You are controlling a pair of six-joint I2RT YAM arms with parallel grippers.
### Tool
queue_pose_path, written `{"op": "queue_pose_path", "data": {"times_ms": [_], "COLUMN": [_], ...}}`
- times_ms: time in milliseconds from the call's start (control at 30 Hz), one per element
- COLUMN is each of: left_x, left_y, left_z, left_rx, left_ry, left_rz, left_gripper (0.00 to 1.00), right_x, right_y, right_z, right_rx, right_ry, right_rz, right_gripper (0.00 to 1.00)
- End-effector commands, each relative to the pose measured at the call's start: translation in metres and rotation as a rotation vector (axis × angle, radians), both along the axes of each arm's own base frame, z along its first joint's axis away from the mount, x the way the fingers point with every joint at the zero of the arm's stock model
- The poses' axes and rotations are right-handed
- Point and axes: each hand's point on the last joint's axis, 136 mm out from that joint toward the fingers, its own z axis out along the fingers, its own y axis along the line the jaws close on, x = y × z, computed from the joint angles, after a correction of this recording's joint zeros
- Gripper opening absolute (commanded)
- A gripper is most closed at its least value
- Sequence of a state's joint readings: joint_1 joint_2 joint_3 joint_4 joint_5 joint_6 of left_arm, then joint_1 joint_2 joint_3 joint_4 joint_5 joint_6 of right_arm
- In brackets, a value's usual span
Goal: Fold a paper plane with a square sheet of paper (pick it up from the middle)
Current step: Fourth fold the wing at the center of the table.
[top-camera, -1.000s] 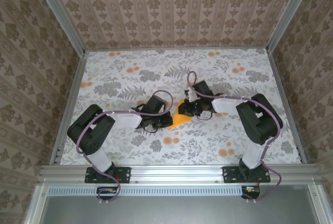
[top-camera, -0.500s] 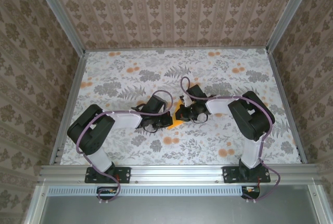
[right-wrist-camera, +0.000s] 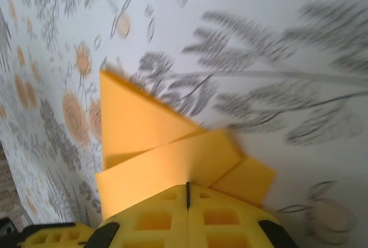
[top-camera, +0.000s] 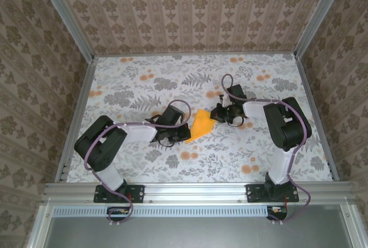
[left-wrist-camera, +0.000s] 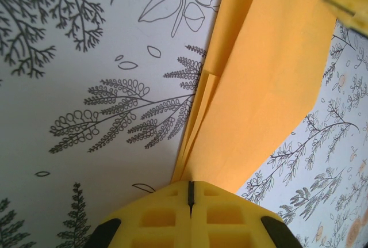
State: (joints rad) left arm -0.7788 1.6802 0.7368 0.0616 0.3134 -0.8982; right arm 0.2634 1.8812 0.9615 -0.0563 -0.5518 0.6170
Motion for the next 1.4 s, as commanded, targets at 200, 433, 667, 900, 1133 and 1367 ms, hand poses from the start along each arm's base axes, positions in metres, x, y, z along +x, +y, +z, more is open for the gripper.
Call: {"op": "queue_pose_path", "data": {"times_ms": [200,433,667,900,1133,1367], "left_x": [-0.033,-0.016,0.018,0.031,0.036,0.039], "left_y": [0.041,0.014,-0.014,-0.016,-0.018,-0.014], "left_z": [-0.04,-0.013,0.049,0.052,0.043,0.031], "left_rx": [0.2,0.1,-0.005,-0.013,-0.007,0.013], "left_ry": [0.145,0.069,-0.084,-0.124,-0.121,-0.101], "left_rz": [0.008,-0.044,-0.052,-0.033,-0.03,-0.023], "left_gripper": [0.0,0.0,0.3,0.33,0.33,0.31], "right_x": [0.037,0.035,-0.014,-0.044,-0.044,-0.041], "right_y": [-0.048,-0.043,-0.022,0.012,0.037,0.045], "right_z": [-0.005,0.029,0.043,0.035,0.022,0.014], "right_rx": [-0.104,-0.067,0.013,0.027,0.017,0.017], "right_ry": [-0.013,-0.052,0.002,0.05,0.081,0.105], "right_rz": [-0.164,-0.159,-0.128,-0.108,-0.094,-0.099], "right_gripper": [0.01,0.06,0.31,0.36,0.36,0.36]}}
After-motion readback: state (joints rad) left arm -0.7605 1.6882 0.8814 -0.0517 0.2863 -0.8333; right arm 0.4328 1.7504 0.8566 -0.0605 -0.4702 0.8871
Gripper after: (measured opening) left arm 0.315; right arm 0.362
